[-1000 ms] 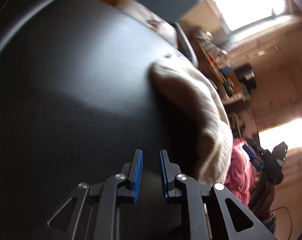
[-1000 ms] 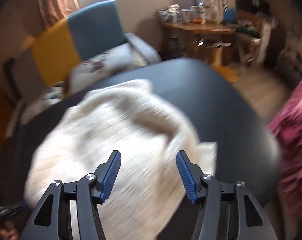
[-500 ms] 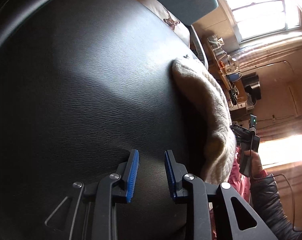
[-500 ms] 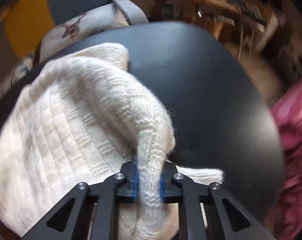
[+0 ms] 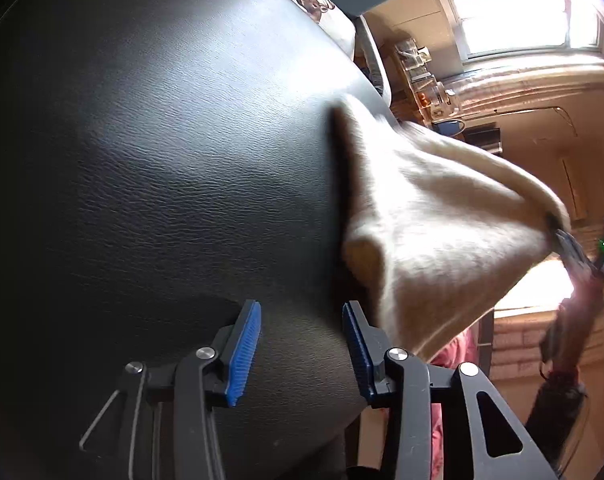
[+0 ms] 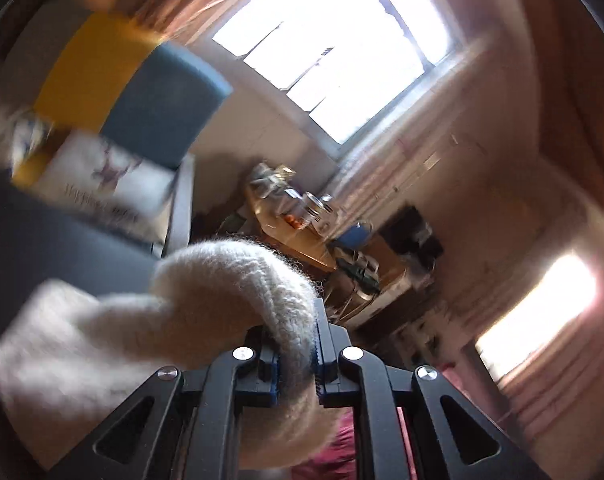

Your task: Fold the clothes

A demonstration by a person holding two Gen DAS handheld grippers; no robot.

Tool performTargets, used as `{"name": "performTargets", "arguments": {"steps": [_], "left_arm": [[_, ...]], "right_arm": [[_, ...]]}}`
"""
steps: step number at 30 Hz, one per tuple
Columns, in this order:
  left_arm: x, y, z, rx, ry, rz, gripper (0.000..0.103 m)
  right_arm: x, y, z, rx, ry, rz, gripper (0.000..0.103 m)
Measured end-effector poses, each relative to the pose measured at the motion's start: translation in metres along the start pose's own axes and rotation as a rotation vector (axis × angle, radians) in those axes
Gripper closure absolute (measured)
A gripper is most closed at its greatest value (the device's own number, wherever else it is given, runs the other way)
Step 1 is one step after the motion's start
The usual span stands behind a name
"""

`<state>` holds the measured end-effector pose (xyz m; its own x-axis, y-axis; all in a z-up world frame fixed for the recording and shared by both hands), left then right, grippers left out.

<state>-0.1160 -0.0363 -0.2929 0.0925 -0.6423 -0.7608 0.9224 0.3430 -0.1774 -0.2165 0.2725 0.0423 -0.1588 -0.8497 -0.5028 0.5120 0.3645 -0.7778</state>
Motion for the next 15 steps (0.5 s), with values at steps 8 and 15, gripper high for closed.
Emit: {"name": "performTargets", "arguments": {"steps": [8,15], "left_arm": [[-0.039,-0.025,-0.036,0.044,0.087,0.067,0.057],[-0.085,-0.028,-0.092,0.140,0.209,0.184,0.055]], "right_arm": [[-0.016,0.029,-0.021,0.142,-0.216,-0.205,0.092],[-0.016,0.084,-0.054,0.252,-0.111,-0.135,0.091]]}}
Point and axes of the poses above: each gripper's, at about its wrist camera, not at the fingertips, and z roughly against the way its jaws point, x to its left, y to its underside, the point moved 10 cm from there along -z, roughly the way its jaws point, and after that the axes turned 5 degrees about -z, right-handed, at the moved point
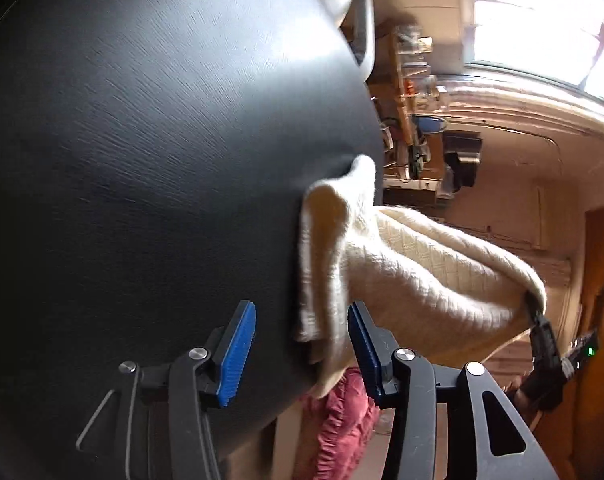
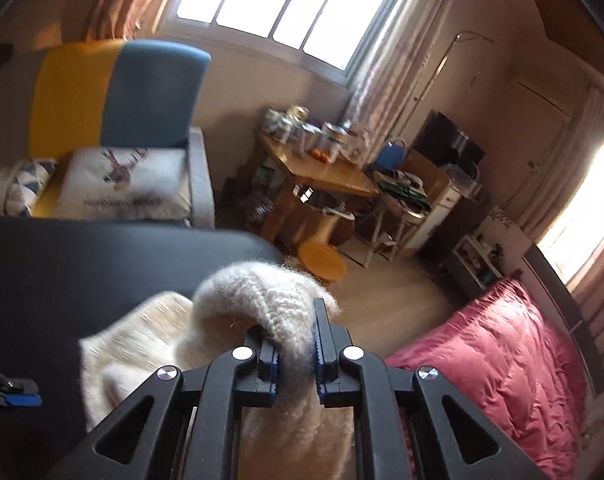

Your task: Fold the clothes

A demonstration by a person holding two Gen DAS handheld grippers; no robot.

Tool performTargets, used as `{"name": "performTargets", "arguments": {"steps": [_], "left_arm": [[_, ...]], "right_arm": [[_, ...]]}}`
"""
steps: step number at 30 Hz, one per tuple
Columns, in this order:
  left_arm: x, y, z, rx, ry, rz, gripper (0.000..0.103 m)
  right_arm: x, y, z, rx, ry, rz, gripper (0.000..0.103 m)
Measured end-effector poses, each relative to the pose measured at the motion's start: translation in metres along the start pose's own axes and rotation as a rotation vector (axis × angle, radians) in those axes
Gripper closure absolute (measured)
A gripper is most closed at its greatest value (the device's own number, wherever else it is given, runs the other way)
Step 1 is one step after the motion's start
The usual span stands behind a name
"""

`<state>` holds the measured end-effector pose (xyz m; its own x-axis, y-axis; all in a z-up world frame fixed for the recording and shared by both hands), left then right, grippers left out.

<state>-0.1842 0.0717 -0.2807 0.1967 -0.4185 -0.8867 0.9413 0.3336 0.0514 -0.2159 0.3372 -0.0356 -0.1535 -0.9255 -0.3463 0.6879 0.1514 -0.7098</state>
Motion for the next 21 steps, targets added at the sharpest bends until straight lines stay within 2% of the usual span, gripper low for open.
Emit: {"name": "performTargets", "arguments": {"steps": [2,5,9,11,12,15,19,20,21], "left_arm": [[-0.015,-0.003,-0.016,0.013,0.024,-0.001,0.055],[-0.021,-0.008,-0.037,0.024,-0.014,0.014,0.055],[-0.010,0.002,-0.062,0.069,-0.092,0.066,0.064],[-0.001,0.011,-0.072,0.085,-0.136,0.073,0.065],[0.001,0.012,-0.076,0.083,-0.141,0.084,0.071],[0.000,0.012,-0.086,0.077,-0.131,0.108,0.071],[-0.007,0.009,-0.097,0.068,-0.159,0.100,0.071],[-0.006,0.010,-0.100,0.065,-0.171,0.095,0.078],[-0.004,0.010,-0.100,0.061,-0.188,0.088,0.091]], "right_arm": [[-0.013,0.023,-0.019,0.048,-0.002,-0.037,0.091],[-0.027,0.056,-0.040,0.100,-0.030,-0.109,0.087],[-0.034,0.090,-0.055,0.134,-0.075,-0.196,0.086],[-0.033,0.101,-0.060,0.140,-0.096,-0.218,0.085],[-0.031,0.106,-0.062,0.142,-0.108,-0.227,0.084],[-0.027,0.114,-0.065,0.145,-0.138,-0.246,0.082],[-0.019,0.123,-0.072,0.159,-0.176,-0.265,0.082],[-0.018,0.125,-0.073,0.162,-0.179,-0.267,0.082],[-0.017,0.127,-0.074,0.164,-0.183,-0.271,0.082]]}}
Point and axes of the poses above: each gripper's, at about its wrist camera, not at the fingertips, and z roughly against the way its jaws point, x to its left, y to its underside, the point moved 10 cm from there along -z, roughly the way its jaws point, and after that the axes turned 5 degrees about -z, right-handed, at the moved point
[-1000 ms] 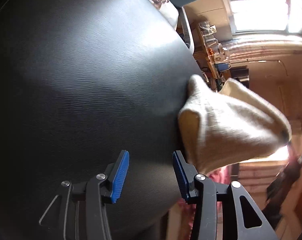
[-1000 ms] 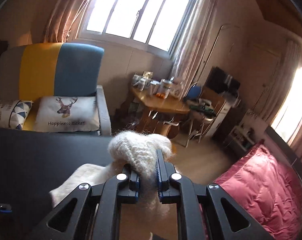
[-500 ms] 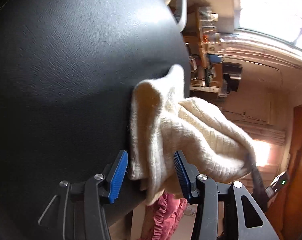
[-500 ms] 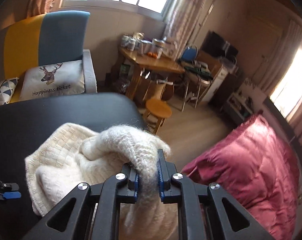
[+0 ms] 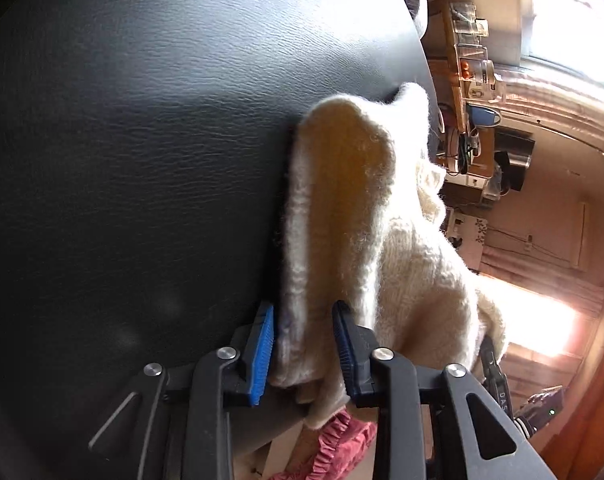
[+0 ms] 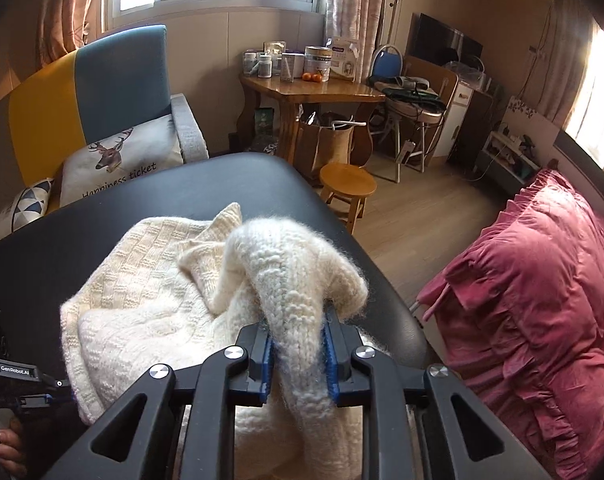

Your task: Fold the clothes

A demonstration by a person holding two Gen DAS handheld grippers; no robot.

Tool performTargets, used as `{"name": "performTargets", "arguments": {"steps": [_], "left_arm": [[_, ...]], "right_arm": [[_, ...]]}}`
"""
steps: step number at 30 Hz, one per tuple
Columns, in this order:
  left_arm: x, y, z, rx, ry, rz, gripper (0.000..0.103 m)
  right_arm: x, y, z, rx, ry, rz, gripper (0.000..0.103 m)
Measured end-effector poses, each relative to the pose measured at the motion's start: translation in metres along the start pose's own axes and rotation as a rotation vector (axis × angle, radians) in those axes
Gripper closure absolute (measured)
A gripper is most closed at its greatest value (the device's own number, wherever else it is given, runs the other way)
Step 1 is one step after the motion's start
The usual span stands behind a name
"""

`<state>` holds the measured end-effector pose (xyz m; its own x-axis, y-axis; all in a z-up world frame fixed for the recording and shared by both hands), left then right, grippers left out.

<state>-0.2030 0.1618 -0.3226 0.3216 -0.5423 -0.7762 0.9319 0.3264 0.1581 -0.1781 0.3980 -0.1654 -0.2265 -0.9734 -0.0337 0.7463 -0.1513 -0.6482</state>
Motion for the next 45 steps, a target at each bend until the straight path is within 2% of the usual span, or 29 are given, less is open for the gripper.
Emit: {"name": "performTargets", "arguments": {"steps": [3,7,9,13,15,18,22,24,26,28,31,33,35,37,38,41,43,45], "left_arm": [[0.004,-0.003,0.005,-0.039,-0.001,-0.014,0.096],[0.001,-0.021,0.043,-0.138,0.046,-0.038,0.098],[-0.006,-0.037,0.078,-0.214,0.070,-0.084,0.098],[-0.029,-0.073,0.182,-0.424,0.103,-0.218,0.098],[-0.033,-0.082,0.237,-0.520,0.071,-0.302,0.098],[-0.022,-0.080,0.288,-0.576,-0.029,-0.418,0.098],[0.029,-0.064,0.307,-0.492,-0.201,-0.518,0.095],[0.068,-0.045,0.311,-0.437,-0.247,-0.539,0.089],[0.096,-0.032,0.314,-0.421,-0.225,-0.499,0.087],[0.129,-0.019,0.331,-0.444,-0.169,-0.416,0.083],[0.182,-0.003,0.362,-0.496,-0.093,-0.252,0.078],[0.207,-0.001,0.369,-0.510,-0.103,-0.178,0.078],[0.231,0.006,0.370,-0.493,-0.060,-0.100,0.078],[0.240,0.014,0.362,-0.467,-0.012,-0.062,0.078],[0.240,0.016,0.356,-0.455,-0.014,-0.060,0.078],[0.225,0.011,0.328,-0.431,-0.046,-0.088,0.077],[0.213,0.005,0.310,-0.409,-0.054,-0.101,0.073],[0.201,-0.003,0.293,-0.400,-0.094,-0.124,0.072]], "right_arm": [[0.000,0.004,0.000,-0.005,-0.009,-0.007,0.082],[0.008,0.002,0.008,-0.029,-0.027,0.004,0.085],[0.016,0.002,0.012,-0.032,-0.047,0.009,0.085],[0.036,0.011,0.008,-0.002,-0.060,0.032,0.085],[0.043,0.019,0.003,0.012,-0.063,0.026,0.085],[0.052,0.030,0.000,0.027,-0.080,-0.022,0.080],[0.066,0.039,0.010,-0.004,-0.082,-0.064,0.077],[0.078,0.041,0.023,-0.040,-0.108,-0.062,0.076],[0.098,0.045,0.040,-0.077,-0.163,-0.045,0.073],[0.125,0.056,0.052,-0.077,-0.252,-0.016,0.071],[0.175,0.091,0.060,-0.004,-0.412,0.057,0.071],[0.208,0.115,0.067,0.045,-0.518,0.106,0.071],[0.234,0.144,0.065,0.102,-0.555,0.163,0.071],[0.252,0.170,0.056,0.156,-0.532,0.227,0.071],[0.256,0.179,0.051,0.178,-0.508,0.249,0.071],[0.261,0.198,0.040,0.233,-0.478,0.252,0.071],[0.259,0.201,0.036,0.250,-0.472,0.234,0.071],[0.257,0.200,0.035,0.256,-0.470,0.216,0.071]]}}
Point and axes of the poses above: each gripper's, at about its wrist camera, not at the fingertips, and z roughly against the way its jaws point, x to its left, y to its underside, the point moved 10 cm from there along -z, roughly the way its jaws point, and after that the axes turned 5 degrees about -z, right-handed, at the moved point
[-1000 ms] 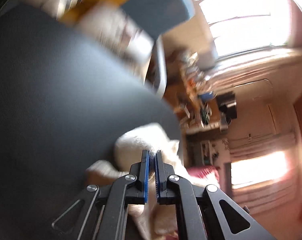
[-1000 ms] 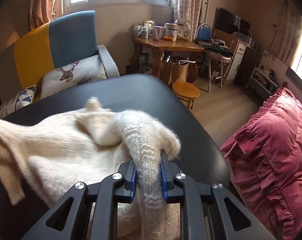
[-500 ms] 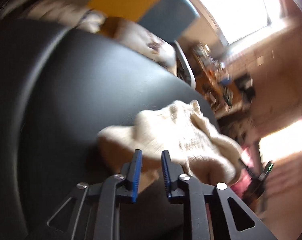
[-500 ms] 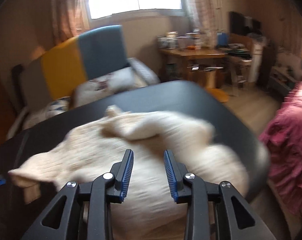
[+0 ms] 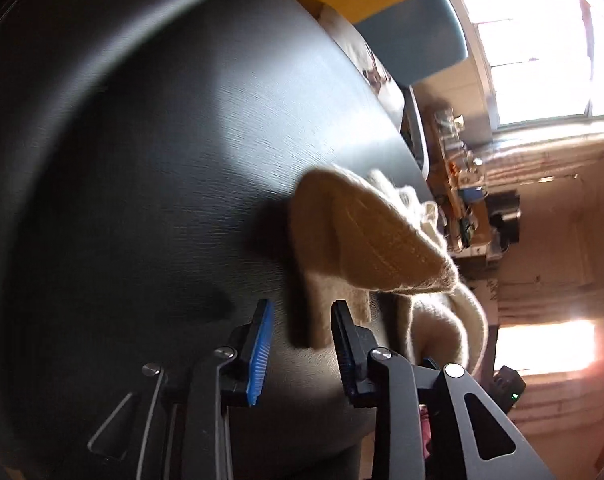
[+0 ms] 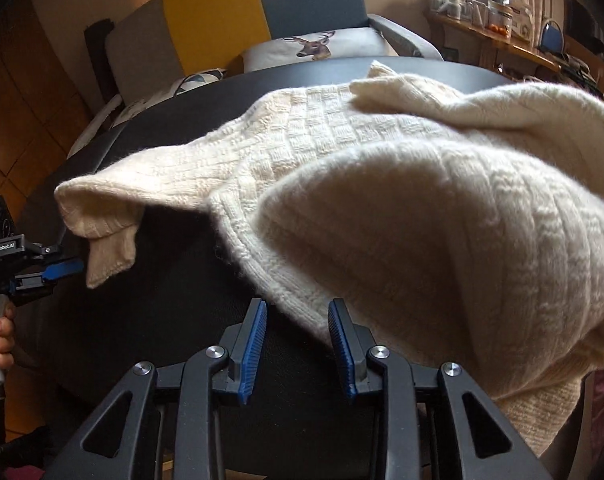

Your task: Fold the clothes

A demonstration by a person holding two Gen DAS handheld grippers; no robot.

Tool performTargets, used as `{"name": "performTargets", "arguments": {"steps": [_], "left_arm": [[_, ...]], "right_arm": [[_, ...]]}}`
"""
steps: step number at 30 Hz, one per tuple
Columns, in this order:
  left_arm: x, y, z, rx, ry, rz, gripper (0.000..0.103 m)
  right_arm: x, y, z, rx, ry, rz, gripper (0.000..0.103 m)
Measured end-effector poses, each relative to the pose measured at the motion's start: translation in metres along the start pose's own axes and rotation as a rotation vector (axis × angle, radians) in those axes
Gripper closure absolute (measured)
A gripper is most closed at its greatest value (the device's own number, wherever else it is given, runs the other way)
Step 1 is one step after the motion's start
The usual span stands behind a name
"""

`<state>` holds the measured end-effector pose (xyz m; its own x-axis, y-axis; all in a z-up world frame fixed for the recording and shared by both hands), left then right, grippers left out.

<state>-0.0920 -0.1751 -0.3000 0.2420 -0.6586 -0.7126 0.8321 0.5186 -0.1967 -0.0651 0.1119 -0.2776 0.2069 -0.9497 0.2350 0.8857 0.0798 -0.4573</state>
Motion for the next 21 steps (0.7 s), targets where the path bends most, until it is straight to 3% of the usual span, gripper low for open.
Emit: {"name": "performTargets", "arguments": {"steps": [5,8,10,11,15,21], "left_arm": [[-0.018,-0.003,-0.023,0.003,-0.073,-0.053,0.066],[-0.022,-0.005,-0.028,-0.016,-0.093,-0.052,0.062],[-0.021,-0.006,-0.028,-0.030,-0.135,-0.076,0.074],[-0.016,-0.006,-0.027,-0.038,-0.158,-0.078,0.098],[0.006,-0.014,-0.007,-0.103,-0.166,-0.016,0.098],[0.032,-0.052,0.079,-0.285,-0.268,-0.104,0.098]], "right_arm": [[0.016,-0.021,0.004,-0.038,-0.043,0.025,0.071],[0.021,-0.035,-0.014,-0.033,0.036,0.045,0.069],[0.014,-0.033,-0.036,0.043,0.101,0.013,0.069],[0.013,-0.031,-0.043,0.067,0.102,-0.007,0.065],[0.021,-0.030,-0.047,0.075,0.069,-0.015,0.065],[0.023,-0.028,-0.044,0.050,0.062,-0.014,0.065]]}}
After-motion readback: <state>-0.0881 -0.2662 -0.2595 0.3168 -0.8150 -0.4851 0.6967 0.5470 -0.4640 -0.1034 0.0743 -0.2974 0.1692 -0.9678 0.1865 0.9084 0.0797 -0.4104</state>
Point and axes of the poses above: each gripper's, at about its wrist camera, not at the fingertips, and z roughly against the way its jaws point, x to its left, y to its underside, the point moved 10 cm from there along -z, roughly the way its jaws point, and after that the axes turned 5 degrees about -z, right-handed, at the moved point
